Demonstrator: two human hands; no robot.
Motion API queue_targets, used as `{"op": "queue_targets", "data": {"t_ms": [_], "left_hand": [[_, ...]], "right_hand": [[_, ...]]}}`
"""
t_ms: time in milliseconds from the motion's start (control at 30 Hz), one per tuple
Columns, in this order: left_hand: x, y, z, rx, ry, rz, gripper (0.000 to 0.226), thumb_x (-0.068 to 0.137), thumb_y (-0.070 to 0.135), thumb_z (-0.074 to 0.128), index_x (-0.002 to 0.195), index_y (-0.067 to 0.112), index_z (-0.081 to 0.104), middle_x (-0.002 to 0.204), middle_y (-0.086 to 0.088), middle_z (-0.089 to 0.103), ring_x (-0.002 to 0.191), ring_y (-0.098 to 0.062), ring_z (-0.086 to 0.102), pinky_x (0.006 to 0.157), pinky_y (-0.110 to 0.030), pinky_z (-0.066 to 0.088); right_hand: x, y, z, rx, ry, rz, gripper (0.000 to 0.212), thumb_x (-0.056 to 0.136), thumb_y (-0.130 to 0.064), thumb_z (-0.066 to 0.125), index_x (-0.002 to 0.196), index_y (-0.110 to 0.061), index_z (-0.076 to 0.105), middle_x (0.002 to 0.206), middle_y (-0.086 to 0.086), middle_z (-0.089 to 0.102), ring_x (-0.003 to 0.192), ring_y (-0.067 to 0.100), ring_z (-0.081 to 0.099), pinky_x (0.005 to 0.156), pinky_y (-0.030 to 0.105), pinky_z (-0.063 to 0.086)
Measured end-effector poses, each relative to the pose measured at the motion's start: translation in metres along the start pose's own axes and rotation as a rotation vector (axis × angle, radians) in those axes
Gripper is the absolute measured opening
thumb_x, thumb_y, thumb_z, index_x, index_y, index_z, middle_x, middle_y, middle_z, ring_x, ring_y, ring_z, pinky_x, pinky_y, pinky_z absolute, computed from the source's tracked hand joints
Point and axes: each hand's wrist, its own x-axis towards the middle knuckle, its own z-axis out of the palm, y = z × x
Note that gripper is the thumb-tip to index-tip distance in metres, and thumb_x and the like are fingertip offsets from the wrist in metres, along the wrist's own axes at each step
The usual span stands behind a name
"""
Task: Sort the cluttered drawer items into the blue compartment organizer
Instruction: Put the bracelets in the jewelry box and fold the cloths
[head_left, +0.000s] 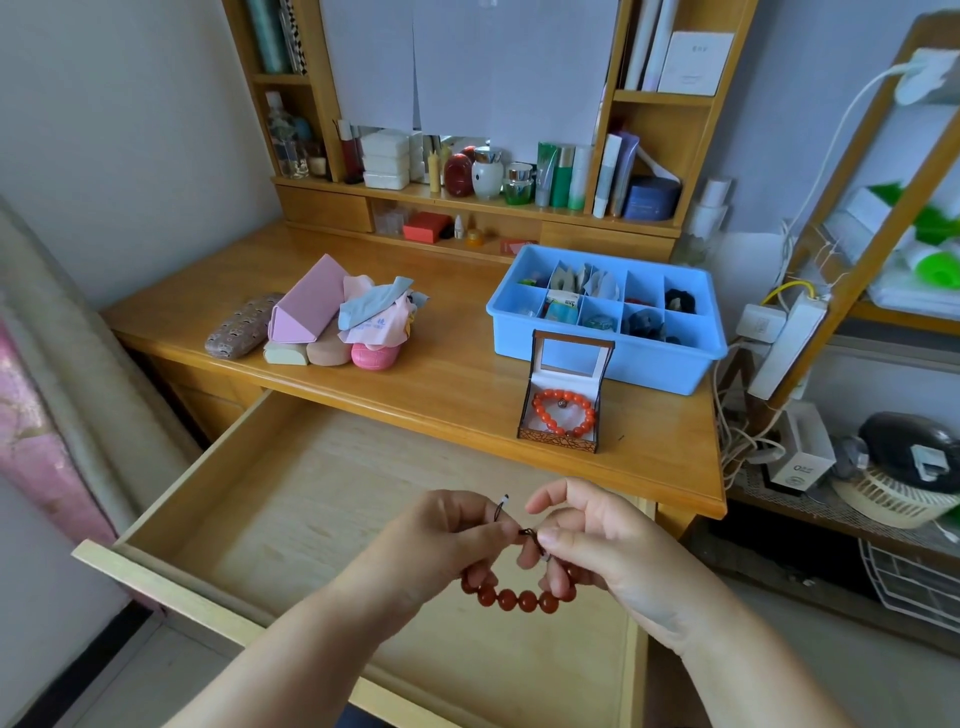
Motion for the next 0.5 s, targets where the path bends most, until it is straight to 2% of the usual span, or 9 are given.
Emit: {"op": "queue_targets", "data": {"t_ms": [100, 233, 333, 400, 500], "left_hand": [[0.002, 0.001, 0.001, -0.093, 0.047, -0.038, 0.024, 0.09, 0.01, 0.06, 0.07, 0.016, 0.071, 0.052, -0.004, 0.048, 0.045, -0.011, 0.044, 0.054, -0.022, 0.046], [0.002, 0.002, 0.003, -0.016, 0.011, -0.053, 0.02, 0.088, 0.013, 0.062, 0.07, 0.015, 0.069, 0.051, 0.001, 0.051, 0.045, -0.011, 0.044, 0.057, -0.026, 0.045], [-0.001, 0.004, 0.004, -0.094, -0.037, -0.001, 0.015, 0.088, 0.014, 0.062, 0.077, 0.011, 0.072, 0.06, 0.007, 0.061, 0.045, -0.008, 0.041, 0.057, -0.027, 0.042], [-0.002, 0.006, 0.004, -0.187, -0.042, 0.0, 0.022, 0.084, 0.022, 0.059, 0.083, 0.006, 0.074, 0.057, 0.005, 0.054, 0.046, -0.01, 0.04, 0.057, -0.025, 0.044], [-0.001, 0.009, 0.005, -0.208, -0.008, -0.031, 0.027, 0.086, 0.027, 0.055, 0.077, 0.009, 0.073, 0.055, 0.0, 0.045, 0.046, -0.014, 0.044, 0.052, -0.029, 0.04]], "right_hand": [[0.0, 0.003, 0.007, -0.104, 0.112, -0.058, 0.015, 0.093, -0.005, 0.053, 0.098, -0.019, 0.056, 0.077, -0.005, 0.063, 0.064, 0.014, 0.06, 0.084, 0.044, 0.05], [0.002, 0.007, 0.012, -0.097, 0.206, -0.083, 0.015, 0.093, -0.006, 0.052, 0.09, -0.02, 0.057, 0.066, -0.003, 0.062, 0.066, 0.012, 0.061, 0.086, 0.044, 0.049], [0.003, 0.008, 0.015, -0.083, 0.245, -0.103, 0.021, 0.093, -0.009, 0.054, 0.082, -0.027, 0.058, 0.068, 0.001, 0.069, 0.072, 0.011, 0.066, 0.079, 0.027, 0.051], [0.005, 0.01, 0.018, -0.088, 0.276, -0.13, 0.021, 0.092, -0.008, 0.057, 0.08, -0.026, 0.06, 0.074, -0.001, 0.071, 0.075, 0.008, 0.068, 0.072, 0.014, 0.05], [0.008, 0.017, 0.021, -0.12, 0.366, -0.188, 0.021, 0.088, -0.002, 0.06, 0.08, -0.02, 0.066, 0.078, -0.002, 0.068, 0.075, 0.006, 0.063, 0.071, 0.015, 0.047]]}}
